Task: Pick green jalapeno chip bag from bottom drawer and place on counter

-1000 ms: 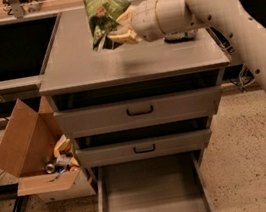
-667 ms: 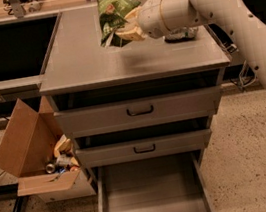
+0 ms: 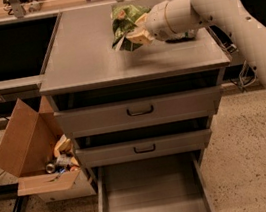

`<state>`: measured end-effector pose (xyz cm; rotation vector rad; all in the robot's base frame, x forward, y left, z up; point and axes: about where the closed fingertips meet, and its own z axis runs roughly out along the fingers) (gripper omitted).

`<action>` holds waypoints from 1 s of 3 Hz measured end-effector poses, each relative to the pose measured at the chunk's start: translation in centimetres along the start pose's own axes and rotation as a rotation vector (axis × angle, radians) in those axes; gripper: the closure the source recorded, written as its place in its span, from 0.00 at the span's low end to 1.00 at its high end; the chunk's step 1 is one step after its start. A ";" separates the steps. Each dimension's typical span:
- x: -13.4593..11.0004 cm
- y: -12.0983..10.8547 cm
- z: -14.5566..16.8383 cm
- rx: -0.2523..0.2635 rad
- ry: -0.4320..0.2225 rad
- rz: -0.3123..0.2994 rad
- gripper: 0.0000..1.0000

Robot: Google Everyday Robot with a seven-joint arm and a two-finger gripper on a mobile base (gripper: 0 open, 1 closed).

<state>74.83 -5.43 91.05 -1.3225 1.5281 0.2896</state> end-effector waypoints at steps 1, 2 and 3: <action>0.8 -0.3 0.5 -0.003 0.021 0.021 0.28; 1.2 -0.5 0.8 -0.014 0.032 0.031 0.05; 1.1 -0.8 0.5 -0.019 0.035 0.026 0.00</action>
Offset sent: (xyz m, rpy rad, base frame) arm 0.0147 -0.0112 -0.0117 -0.0190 0.0585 -0.0250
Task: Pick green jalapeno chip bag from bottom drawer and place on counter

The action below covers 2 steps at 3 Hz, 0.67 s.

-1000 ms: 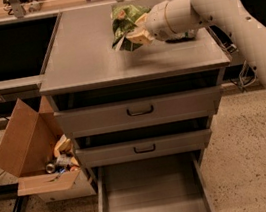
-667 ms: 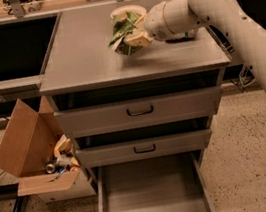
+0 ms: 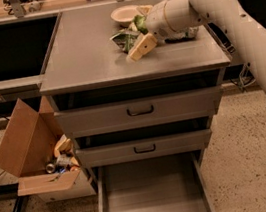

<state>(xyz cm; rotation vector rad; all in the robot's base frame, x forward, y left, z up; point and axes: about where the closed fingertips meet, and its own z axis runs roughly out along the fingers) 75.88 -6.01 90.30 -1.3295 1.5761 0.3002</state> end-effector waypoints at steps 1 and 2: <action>-0.1 -0.1 -0.2 -0.001 0.000 -0.004 0.00; -1.0 -0.7 -1.6 0.018 -0.014 -0.032 0.00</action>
Offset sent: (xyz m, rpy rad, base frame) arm -0.0044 -0.0152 0.0246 -0.0045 -0.0533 -0.0004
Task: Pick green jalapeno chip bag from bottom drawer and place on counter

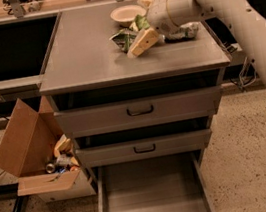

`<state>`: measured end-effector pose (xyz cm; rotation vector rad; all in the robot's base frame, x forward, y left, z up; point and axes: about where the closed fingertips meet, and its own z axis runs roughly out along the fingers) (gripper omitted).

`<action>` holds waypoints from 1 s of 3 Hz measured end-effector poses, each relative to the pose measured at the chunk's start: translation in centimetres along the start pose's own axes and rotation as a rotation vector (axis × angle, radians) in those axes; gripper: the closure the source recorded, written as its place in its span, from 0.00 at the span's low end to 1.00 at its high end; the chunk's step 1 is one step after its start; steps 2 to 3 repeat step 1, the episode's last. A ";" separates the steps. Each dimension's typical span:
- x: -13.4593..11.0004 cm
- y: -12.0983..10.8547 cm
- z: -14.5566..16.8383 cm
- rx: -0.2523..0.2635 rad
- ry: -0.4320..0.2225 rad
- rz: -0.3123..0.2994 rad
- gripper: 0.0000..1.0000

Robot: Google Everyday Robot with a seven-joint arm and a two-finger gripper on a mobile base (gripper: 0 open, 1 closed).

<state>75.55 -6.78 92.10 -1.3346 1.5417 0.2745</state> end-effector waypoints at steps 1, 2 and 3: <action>-0.9 -0.7 -1.4 0.020 -0.012 -0.023 0.00; -0.9 -0.7 -1.4 0.020 -0.012 -0.023 0.00; -0.9 -0.7 -1.4 0.020 -0.012 -0.023 0.00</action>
Offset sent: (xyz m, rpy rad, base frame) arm 0.0000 0.0000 0.0000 0.0000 0.0000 0.0000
